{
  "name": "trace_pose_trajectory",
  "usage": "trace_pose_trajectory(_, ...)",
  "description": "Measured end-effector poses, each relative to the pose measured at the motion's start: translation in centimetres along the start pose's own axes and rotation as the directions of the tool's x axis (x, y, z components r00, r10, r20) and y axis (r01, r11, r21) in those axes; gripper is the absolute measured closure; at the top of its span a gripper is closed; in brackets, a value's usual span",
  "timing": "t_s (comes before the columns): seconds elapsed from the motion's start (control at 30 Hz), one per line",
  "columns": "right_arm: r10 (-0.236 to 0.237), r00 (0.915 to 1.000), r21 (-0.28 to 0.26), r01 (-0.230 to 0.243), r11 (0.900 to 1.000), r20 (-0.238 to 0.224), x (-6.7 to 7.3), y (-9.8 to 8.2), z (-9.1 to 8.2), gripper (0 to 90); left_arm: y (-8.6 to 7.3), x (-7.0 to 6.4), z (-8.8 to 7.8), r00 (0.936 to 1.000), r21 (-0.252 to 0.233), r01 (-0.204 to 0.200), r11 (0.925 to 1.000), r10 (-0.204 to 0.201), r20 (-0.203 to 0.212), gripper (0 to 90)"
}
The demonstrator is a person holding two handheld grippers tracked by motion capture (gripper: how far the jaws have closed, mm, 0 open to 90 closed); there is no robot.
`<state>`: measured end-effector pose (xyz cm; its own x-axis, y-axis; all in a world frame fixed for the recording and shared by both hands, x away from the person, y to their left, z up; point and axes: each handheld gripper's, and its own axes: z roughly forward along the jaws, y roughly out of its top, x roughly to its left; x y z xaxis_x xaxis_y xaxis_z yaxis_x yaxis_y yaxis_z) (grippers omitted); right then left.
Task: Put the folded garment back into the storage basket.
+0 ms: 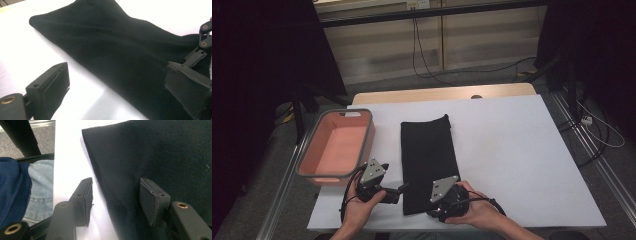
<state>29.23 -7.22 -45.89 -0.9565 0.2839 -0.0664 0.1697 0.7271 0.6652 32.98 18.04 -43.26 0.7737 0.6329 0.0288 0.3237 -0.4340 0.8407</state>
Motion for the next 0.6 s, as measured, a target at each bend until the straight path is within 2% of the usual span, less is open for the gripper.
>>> trace_pose_trajectory(0.03,0.009,1.0,0.0,-0.009,1.0,0.0,-0.25,0.07,0.04,54.7,-0.02,-0.07,0.04,1.0,0.002,-0.002,1.0,0.002,0.0,6.4)
trace_pose_trajectory(0.2,-0.007,0.9999,0.007,0.007,1.0,0.007,-0.42,0.21,0.11,63.5,0.02,-0.37,0.31,0.9999,0.01,-0.007,0.9999,0.007,0.011,6.4)
trace_pose_trajectory(0.23,-0.017,0.9998,0.004,0.017,1.0,0.008,-0.4,0.21,0.1,68.8,0.02,-0.37,0.31,0.9999,0.01,-0.007,0.9999,0.007,0.011,6.4)
trace_pose_trajectory(0.27,-0.017,0.9998,0.004,0.017,1.0,0.008,-0.4,0.21,0.1,68.8,0.02,-0.39,0.31,0.9999,0.01,-0.01,0.9999,0.01,0.008,6.4)
trace_pose_trajectory(0.3,-0.042,0.9984,0.003,0.042,0.999,0.038,-0.44,0.23,0.08,80.5,0.02,-0.41,0.29,0.9999,0.008,-0.013,0.9999,0.013,0.007,6.4)
trace_pose_trajectory(0.43,-0.019,0.9997,-0.009,0.019,1.0,0.015,-0.83,0.06,0.06,80.6,0.02,-0.42,0.2,0.9998,0.008,-0.018,0.9998,0.018,0.006,6.4)
trace_pose_trajectory(0.53,-0.033,0.9992,-0.025,0.033,0.999,0.024,-0.71,-0.15,0.08,79.5,0.01,-0.5,0.29,0.9999,0.009,-0.015,0.9998,0.015,0.008,6.4)
trace_pose_trajectory(0.57,-0.007,1.0,-0.048,0.008,0.999,0.004,-1.02,-0.47,0.06,78.8,0.04,-0.47,0.39,0.9999,0.015,-0.013,0.9998,0.013,0.009,6.4)
trace_pose_trajectory(0.6,-0.007,1.0,-0.048,0.008,0.999,0.004,-1.02,-0.47,0.06,78.8,0.04,-0.47,0.39,0.9999,0.015,-0.013,0.9998,0.013,0.009,6.4)
